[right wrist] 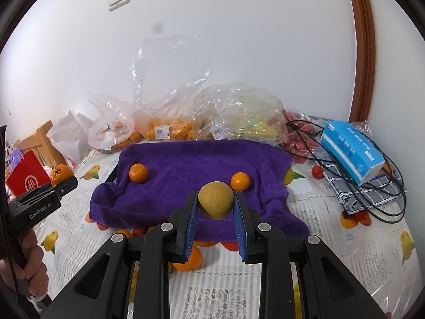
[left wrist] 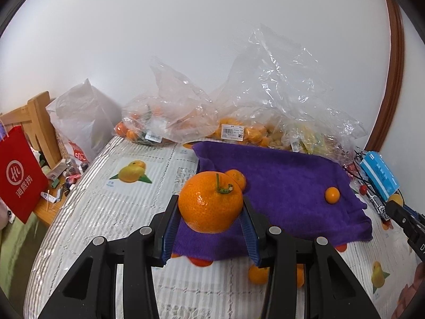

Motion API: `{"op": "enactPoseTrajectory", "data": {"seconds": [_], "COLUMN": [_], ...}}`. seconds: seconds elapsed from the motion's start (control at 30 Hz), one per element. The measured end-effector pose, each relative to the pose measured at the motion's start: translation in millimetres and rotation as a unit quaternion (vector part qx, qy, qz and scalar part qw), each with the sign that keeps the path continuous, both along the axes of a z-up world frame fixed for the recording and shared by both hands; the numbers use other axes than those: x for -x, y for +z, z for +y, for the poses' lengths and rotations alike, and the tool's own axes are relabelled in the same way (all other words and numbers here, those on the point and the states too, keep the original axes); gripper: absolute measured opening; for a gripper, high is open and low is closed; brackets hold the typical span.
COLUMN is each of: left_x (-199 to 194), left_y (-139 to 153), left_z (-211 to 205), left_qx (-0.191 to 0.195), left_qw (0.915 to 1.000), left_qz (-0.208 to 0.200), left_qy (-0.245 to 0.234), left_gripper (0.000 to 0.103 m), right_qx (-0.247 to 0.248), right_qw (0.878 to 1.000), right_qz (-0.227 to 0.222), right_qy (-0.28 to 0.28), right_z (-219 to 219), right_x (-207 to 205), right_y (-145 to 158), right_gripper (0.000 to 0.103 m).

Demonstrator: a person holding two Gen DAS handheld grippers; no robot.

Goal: Organize fruits
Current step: 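Carry the stemmed orange and tan fruit over the purple towel with both tools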

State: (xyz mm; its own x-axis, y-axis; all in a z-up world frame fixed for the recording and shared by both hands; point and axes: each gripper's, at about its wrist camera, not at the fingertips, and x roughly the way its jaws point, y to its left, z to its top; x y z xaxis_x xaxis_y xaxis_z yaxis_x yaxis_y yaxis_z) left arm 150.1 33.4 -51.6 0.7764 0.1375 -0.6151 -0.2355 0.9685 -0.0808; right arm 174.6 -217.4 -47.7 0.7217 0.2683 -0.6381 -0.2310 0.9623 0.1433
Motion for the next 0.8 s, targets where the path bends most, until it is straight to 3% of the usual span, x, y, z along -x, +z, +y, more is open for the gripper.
{"op": "enactPoseTrajectory", "data": {"seconds": [0.23,0.53,0.8], "left_x": [-21.0,-42.7,-57.0], "left_y": [-9.0,-38.7,-43.3], "left_z": [-7.6,-16.9,-18.7], "left_qx": [0.009,0.012,0.012], "left_qw": [0.9999,0.9995,0.9992], "left_qz": [0.004,0.02,0.023], "left_qy": [-0.007,-0.021,-0.029], "left_gripper": [0.041,0.041,0.042], "right_qx": [-0.004,-0.017,-0.007], "right_qw": [1.0,1.0,1.0], "right_qz": [-0.004,0.011,0.019], "right_qy": [-0.01,-0.015,-0.008], "right_z": [-6.4,-11.3,-7.5], "right_x": [-21.4,-55.7,-72.7], "right_y": [-1.2,-25.2,-34.3], "right_gripper": [0.026,0.026,0.026]}}
